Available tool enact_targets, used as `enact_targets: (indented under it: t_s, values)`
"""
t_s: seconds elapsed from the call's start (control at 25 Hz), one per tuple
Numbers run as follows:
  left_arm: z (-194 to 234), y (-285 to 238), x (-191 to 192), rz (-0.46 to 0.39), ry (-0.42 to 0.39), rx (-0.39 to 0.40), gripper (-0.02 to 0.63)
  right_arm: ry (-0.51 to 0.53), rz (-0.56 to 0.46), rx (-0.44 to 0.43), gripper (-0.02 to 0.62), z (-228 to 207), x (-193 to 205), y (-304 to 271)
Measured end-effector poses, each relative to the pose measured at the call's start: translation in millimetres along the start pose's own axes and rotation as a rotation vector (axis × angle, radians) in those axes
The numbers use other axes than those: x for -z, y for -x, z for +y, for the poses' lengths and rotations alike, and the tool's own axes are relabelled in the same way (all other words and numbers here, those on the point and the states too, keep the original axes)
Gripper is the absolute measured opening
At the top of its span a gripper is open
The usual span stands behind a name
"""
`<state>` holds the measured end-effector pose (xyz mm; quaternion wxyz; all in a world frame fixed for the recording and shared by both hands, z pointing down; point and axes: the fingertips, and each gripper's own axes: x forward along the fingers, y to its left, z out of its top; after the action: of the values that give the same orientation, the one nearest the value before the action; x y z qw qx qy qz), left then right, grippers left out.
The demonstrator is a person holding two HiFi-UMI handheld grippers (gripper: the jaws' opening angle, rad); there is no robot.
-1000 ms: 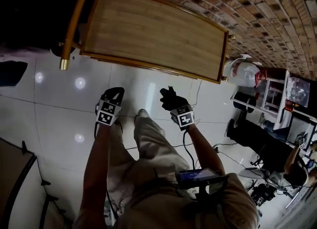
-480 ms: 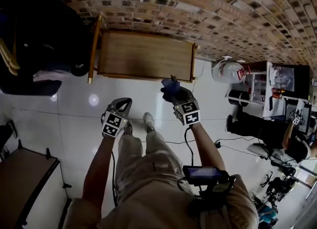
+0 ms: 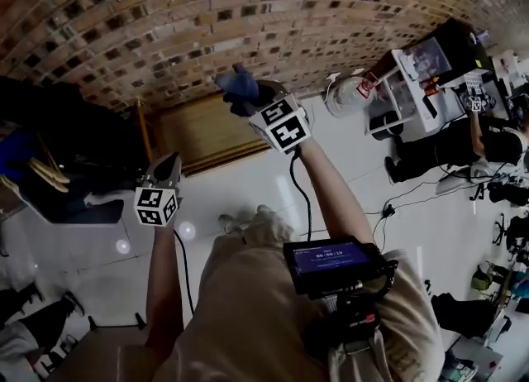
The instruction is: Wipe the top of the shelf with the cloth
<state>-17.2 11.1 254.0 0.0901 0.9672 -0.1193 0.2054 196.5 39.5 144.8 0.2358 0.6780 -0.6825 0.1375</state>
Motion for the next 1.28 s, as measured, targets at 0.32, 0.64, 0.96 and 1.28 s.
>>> enact_targets:
  t_s: [0.32, 0.64, 0.96, 1.28]
  values:
    - [21, 4, -59, -0.059, 0.014, 0.033, 0.005, -0.023, -0.053, 0.045, 0.094, -12, -80, 12]
    - [3, -24, -94, -0.104, 0.136, 0.020, 0.005, -0.087, 0.002, -0.042, 0.094, -27, -35, 9]
    - [-17, -76, -88, -0.069, 0.160, -0.014, 0.005, -0.275, 0.016, -0.140, 0.097, -81, 41, 7]
    - [-23, -102, -35, -0.017, 0.247, -0.106, 0.005, -0.375, 0.021, -0.209, 0.095, -109, 117, 4]
